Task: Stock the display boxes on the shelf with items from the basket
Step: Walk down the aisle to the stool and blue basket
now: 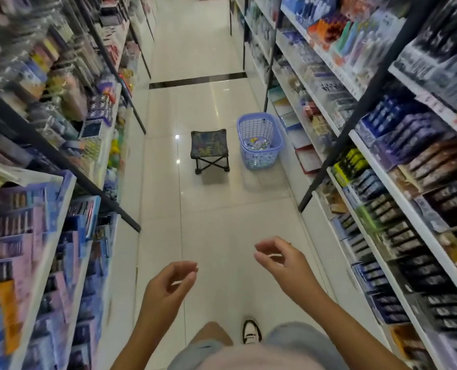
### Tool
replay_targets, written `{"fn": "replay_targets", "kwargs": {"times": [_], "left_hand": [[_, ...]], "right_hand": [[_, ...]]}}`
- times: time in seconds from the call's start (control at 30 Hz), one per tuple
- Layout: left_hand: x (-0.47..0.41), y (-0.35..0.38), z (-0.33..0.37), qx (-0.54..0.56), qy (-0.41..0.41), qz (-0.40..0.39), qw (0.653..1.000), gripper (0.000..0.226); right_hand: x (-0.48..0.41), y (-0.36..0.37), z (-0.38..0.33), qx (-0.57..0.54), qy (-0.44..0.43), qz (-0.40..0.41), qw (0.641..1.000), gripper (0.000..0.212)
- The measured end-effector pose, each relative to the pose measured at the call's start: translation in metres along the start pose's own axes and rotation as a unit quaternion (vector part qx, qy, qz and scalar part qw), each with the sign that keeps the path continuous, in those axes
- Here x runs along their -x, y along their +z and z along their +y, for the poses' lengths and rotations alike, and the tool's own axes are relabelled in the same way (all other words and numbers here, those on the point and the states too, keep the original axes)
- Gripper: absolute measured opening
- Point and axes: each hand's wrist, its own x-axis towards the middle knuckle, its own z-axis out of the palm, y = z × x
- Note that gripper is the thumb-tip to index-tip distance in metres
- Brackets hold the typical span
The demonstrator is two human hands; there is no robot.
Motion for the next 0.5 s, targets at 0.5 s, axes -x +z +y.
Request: {"fn": "replay_targets", "kwargs": {"times": [0.5], "left_hand": [[-0.298, -0.038, 0.068, -0.004, 0.028, -0.056, 0.998, 0.014]], "right_hand": [[-0.269, 0.023, -0.048, 0.016, 0.034, 0.019, 0.999, 0.01]]}}
